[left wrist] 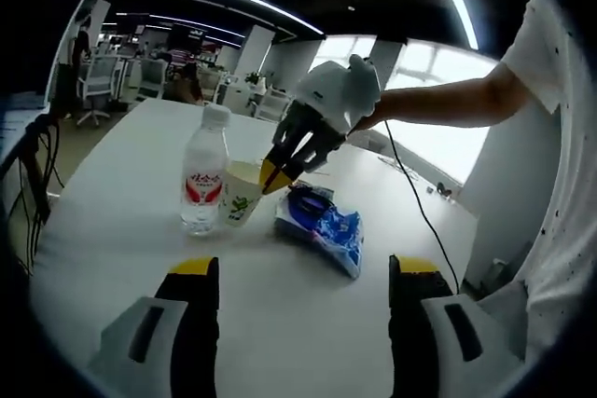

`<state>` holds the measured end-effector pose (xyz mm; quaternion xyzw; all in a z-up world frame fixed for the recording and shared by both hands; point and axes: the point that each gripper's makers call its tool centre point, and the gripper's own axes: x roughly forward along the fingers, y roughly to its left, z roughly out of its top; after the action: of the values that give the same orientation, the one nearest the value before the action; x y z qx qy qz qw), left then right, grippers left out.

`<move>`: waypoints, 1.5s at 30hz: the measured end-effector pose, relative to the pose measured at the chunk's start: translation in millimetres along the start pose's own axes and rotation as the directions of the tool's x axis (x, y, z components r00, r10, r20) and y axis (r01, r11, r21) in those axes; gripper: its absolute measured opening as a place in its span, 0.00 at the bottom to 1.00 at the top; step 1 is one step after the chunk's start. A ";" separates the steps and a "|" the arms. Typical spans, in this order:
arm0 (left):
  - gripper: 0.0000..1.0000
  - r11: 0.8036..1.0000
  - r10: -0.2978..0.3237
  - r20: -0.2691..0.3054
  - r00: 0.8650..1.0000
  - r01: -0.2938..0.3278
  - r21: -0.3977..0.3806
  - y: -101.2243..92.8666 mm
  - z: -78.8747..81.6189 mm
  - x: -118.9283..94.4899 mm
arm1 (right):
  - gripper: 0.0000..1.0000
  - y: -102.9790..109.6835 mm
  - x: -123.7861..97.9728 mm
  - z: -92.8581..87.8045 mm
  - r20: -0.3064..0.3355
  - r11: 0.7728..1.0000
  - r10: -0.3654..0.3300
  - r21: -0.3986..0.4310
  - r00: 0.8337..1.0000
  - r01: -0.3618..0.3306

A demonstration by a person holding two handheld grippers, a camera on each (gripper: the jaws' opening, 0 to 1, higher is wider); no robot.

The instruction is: Arrange the tabletop items into an orderly group along one side of the table until the central work area is clear of visible clutter.

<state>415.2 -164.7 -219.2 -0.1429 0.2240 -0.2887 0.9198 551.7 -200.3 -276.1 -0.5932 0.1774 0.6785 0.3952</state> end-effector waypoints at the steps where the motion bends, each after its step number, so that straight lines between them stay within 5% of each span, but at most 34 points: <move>1: 0.75 1.000 0.001 0.001 1.000 -0.001 -0.002 0.2 -0.4 -0.3 | 0.00 0.6 0.7 -0.3 -0.002 1.000 0.008 0.002 1.000 -0.008; 22: 0.74 1.000 0.000 0.000 1.000 0.000 -0.014 1.1 -3.1 2.5 | 0.00 4.9 7.5 -3.8 -0.021 0.999 0.033 -0.023 0.999 -0.034; 45: 0.74 1.000 -0.014 -0.014 1.000 0.014 0.007 -6.1 0.9 6.3 | 0.23 2.1 -4.1 2.3 0.049 0.998 -0.038 0.053 0.998 0.035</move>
<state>417.4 -173.1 -218.1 -0.1391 0.2283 -0.2970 0.9167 548.6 -201.3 -272.2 -0.5688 0.1743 0.6808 0.4273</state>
